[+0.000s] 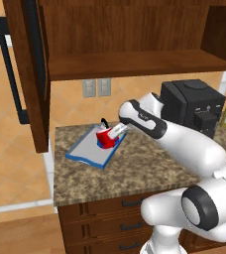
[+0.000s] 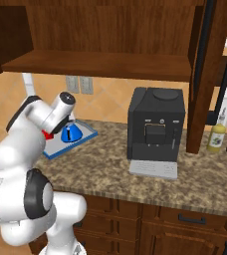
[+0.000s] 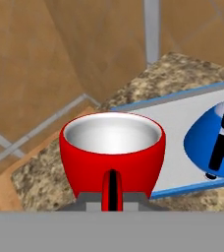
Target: Pick the kettle from the counter and place it on the tray. Then pick the mug from the cabinet and place it on the tray. Then close the cabinet doors.
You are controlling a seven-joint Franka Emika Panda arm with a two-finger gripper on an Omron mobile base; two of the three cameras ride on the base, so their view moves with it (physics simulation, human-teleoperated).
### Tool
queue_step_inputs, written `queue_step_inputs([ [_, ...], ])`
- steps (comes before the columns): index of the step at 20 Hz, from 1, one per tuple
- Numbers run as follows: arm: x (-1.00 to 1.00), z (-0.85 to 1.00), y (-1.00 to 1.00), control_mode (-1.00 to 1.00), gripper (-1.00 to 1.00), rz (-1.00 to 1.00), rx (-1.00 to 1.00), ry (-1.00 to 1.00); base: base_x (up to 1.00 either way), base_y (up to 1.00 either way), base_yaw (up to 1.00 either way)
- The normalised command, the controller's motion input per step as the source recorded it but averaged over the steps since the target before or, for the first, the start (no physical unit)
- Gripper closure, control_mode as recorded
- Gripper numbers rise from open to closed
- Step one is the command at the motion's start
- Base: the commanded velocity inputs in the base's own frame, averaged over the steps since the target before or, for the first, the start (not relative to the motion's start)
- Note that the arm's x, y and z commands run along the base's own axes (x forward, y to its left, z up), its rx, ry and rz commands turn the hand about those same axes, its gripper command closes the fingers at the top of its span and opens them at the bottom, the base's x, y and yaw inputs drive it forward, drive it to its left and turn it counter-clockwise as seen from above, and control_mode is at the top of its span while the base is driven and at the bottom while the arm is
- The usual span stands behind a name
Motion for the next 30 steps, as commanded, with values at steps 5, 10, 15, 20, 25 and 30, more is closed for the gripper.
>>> queue_step_inputs([
  [5, 0.25, -0.25, 0.07, -1.0, 1.0, 0.0, 0.09, -0.11, 0.0, 0.0, 0.0],
  [10, 0.26, -0.38, 0.03, -1.0, 1.0, 0.0, 0.06, -0.09, 0.0, 0.0, 0.0],
  [15, 0.29, -0.6, 0.11, -1.0, 1.0, 0.0, 0.01, 0.0, 0.0, 0.0, 0.0],
  [20, 0.29, -0.27, 0.0, -1.0, 1.0, 0.0, 0.1, 0.0, 0.0, 0.0, 0.0],
  [25, 0.27, -0.25, 0.01, -1.0, 1.0, 0.0, 0.09, -0.03, 0.0, 0.0, 0.0],
  [30, 0.2, -0.29, 0.08, -1.0, 1.0, 0.0, 0.01, -0.09, 0.0, 0.0, 0.0],
])
